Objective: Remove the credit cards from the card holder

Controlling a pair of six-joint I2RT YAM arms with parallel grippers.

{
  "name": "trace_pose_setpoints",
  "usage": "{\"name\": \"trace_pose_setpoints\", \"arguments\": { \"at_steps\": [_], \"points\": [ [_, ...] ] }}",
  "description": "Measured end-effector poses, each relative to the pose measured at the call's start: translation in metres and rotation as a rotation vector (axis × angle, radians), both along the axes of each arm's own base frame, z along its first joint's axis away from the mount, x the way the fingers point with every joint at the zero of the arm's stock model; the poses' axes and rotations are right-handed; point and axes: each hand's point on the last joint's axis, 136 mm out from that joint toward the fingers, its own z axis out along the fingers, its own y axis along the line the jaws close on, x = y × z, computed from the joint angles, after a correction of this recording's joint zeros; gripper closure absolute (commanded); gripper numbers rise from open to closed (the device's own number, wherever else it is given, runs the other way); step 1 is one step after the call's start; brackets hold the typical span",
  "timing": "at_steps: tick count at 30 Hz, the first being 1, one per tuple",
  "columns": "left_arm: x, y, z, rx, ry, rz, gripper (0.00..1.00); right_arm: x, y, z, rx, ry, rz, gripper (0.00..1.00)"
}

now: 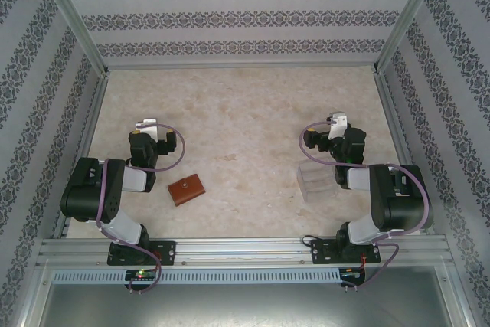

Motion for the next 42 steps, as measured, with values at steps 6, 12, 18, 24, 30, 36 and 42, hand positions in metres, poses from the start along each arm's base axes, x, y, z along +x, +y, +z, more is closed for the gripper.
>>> {"name": "trace_pose_setpoints", "arguments": {
  "at_steps": [6,12,18,24,30,36,42],
  "points": [
    [0.0,0.0,0.0,0.0,0.0,0.0,0.0,0.0,0.0,0.0,0.0,0.0,0.0,0.02],
    [0.0,-0.001,0.0,-0.002,0.0,-0.006,0.0,0.0,0.0,0.0,0.0,0.0,0.0,0.02],
    [0.0,-0.003,0.0,-0.005,0.0,-0.014,0.0,0.001,-0.004,-0.001,-0.004,0.002,-0.023,0.02],
    [0.0,-0.002,0.0,-0.004,-0.001,-0.011,0.0,0.0,-0.015,-0.003,-0.018,0.022,-0.09,0.02],
    [-0.005,0.011,0.025,0.009,-0.044,0.064,0.0,0.007,-0.027,0.021,-0.01,0.091,-0.168,0.03],
    [-0.007,0.023,0.073,-0.037,-0.054,0.171,0.0,0.006,-0.024,0.056,0.035,0.179,-0.193,0.11],
    [-0.016,0.028,0.107,-0.166,0.014,0.258,0.0,-0.027,0.002,0.05,0.034,0.403,-0.158,0.26]
  ]
}}
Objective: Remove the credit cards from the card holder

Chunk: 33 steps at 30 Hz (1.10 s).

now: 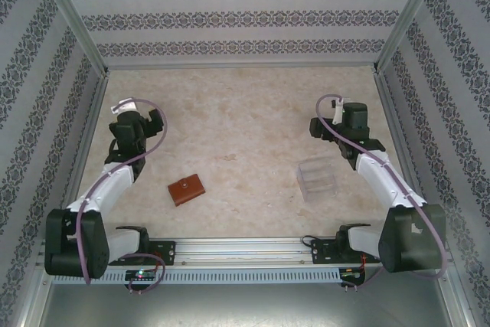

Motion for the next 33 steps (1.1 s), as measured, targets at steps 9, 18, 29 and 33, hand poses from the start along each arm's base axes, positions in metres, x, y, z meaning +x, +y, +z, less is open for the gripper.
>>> {"name": "trace_pose_setpoints", "arguments": {
  "at_steps": [9,18,29,33],
  "points": [
    [-0.024,-0.041,-0.013,-0.238,0.276,-0.131,0.0,-0.053,0.033,-0.005,0.031,0.262,0.033,0.43],
    [-0.041,-0.073,-0.02,-0.349,0.47,-0.274,0.0,-0.087,0.058,-0.024,-0.009,0.505,0.077,0.6],
    [-0.041,-0.054,-0.013,-0.214,0.51,-0.24,0.0,-0.113,0.076,-0.053,-0.084,0.67,0.107,0.72],
    [-0.046,-0.045,-0.011,-0.174,0.512,-0.203,0.0,-0.113,0.076,-0.057,-0.096,0.696,0.107,0.72]
  ]
}}
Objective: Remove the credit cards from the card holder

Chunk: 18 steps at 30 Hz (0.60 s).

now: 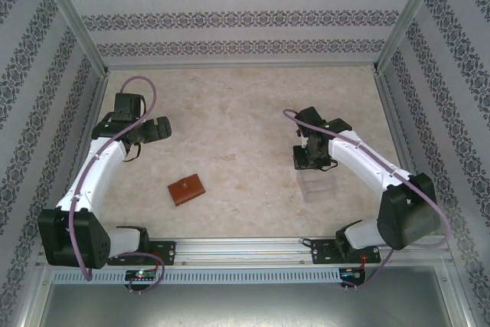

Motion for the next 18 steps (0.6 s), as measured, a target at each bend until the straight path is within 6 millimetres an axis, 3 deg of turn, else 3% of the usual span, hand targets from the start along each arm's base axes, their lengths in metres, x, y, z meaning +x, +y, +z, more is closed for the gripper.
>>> {"name": "trace_pose_setpoints", "arguments": {
  "at_steps": [18],
  "points": [
    [-0.001,0.008,0.002,0.062,-0.001,-0.006,0.0,-0.004,0.004,-0.018,-0.032,0.084,0.027,0.76]
  ]
}}
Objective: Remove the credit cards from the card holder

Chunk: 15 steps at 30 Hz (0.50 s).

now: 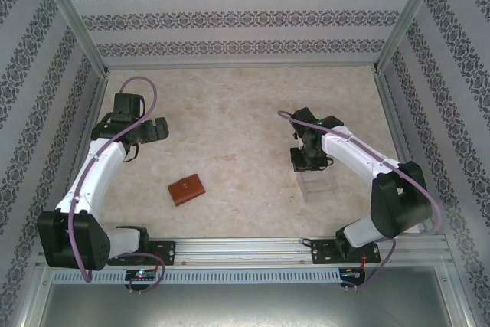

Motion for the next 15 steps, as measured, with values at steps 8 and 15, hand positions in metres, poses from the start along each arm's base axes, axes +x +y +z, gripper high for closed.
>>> {"name": "trace_pose_setpoints", "arguments": {
  "at_steps": [8,15],
  "points": [
    [0.0,0.0,0.0,0.001,0.001,-0.001,0.0,0.0,0.001,-0.007,-0.003,0.021,0.001,0.79],
    [-0.001,0.0,0.0,0.002,0.003,-0.003,0.0,0.0,0.003,-0.013,-0.001,0.039,0.008,0.85]
  ]
}}
